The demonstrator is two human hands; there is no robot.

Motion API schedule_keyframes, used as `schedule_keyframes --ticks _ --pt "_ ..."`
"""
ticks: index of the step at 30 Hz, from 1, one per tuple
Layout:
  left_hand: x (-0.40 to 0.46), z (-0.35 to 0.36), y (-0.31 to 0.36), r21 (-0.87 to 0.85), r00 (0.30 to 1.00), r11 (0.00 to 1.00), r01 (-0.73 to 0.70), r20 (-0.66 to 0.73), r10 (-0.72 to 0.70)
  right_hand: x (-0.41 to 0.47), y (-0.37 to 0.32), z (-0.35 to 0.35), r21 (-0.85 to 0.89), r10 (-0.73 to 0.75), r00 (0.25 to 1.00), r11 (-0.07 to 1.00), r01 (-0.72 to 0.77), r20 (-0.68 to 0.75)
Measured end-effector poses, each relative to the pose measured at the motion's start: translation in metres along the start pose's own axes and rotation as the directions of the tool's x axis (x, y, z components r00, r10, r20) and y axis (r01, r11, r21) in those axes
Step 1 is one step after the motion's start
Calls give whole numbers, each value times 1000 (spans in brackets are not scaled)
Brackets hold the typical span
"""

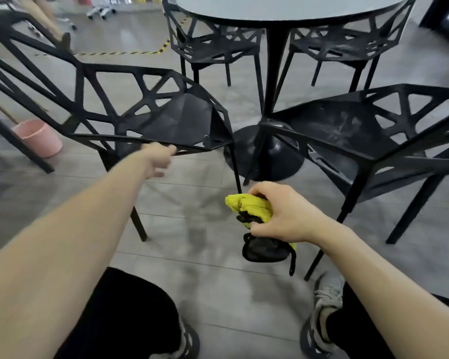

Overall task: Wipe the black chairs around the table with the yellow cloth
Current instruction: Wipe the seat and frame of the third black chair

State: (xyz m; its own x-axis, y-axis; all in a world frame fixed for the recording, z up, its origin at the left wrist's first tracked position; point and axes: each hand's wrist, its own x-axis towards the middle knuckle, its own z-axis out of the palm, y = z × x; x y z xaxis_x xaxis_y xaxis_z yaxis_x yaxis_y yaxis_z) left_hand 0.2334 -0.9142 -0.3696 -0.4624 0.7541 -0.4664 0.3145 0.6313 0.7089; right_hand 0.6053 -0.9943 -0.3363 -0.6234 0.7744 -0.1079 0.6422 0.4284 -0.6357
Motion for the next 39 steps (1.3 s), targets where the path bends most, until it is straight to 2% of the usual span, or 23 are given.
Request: schedule_keyframes --ticks 2,4,6,9,11,14,18,23,28,31,34,36,37,39 --pt "-53 24 -7 -6 951 994 -109 290 106 -1 -2 -1 76 4 999 997 -1 -37" --pt "-89 50 -25 -73 819 973 -221 527 226 1 1 -2 147 7 997 989 4 -77" --pt "-111 75 -45 -164 699 936 -311 628 342 5 6 0 210 8 995 978 14 -104" --pt "-125 101 -42 -154 614 865 -478 645 455 10 17 6 287 3 995 958 28 -104" --pt "-121 105 -29 -125 623 831 -542 603 497 15 24 9 355 35 993 935 6 -110" --pt "-105 102 -15 9 689 783 -622 481 542 21 34 8 352 124 983 934 -69 -137" --pt "-92 102 -11 83 671 703 -706 394 627 33 41 16 315 183 979 938 -146 -93" --pt "-88 98 -16 122 724 760 -638 432 538 44 28 18 276 181 948 955 -107 -260" --pt "-101 97 -19 -96 680 841 -532 543 493 40 17 11 160 119 907 985 -58 -404" --pt "-107 115 -25 13 725 792 -611 411 553 34 18 5 172 127 893 984 -57 -431" --pt "-109 124 -21 60 695 705 -707 248 675 26 26 3 155 147 891 984 -88 -429" --pt "-105 120 -17 81 668 666 -741 185 721 22 34 3 174 194 884 976 -131 -424" --pt "-104 118 -16 90 656 653 -752 203 727 20 38 4 195 218 887 970 -148 -408" --pt "-107 117 -19 114 641 646 -755 335 691 17 41 8 234 232 901 960 -152 -367"
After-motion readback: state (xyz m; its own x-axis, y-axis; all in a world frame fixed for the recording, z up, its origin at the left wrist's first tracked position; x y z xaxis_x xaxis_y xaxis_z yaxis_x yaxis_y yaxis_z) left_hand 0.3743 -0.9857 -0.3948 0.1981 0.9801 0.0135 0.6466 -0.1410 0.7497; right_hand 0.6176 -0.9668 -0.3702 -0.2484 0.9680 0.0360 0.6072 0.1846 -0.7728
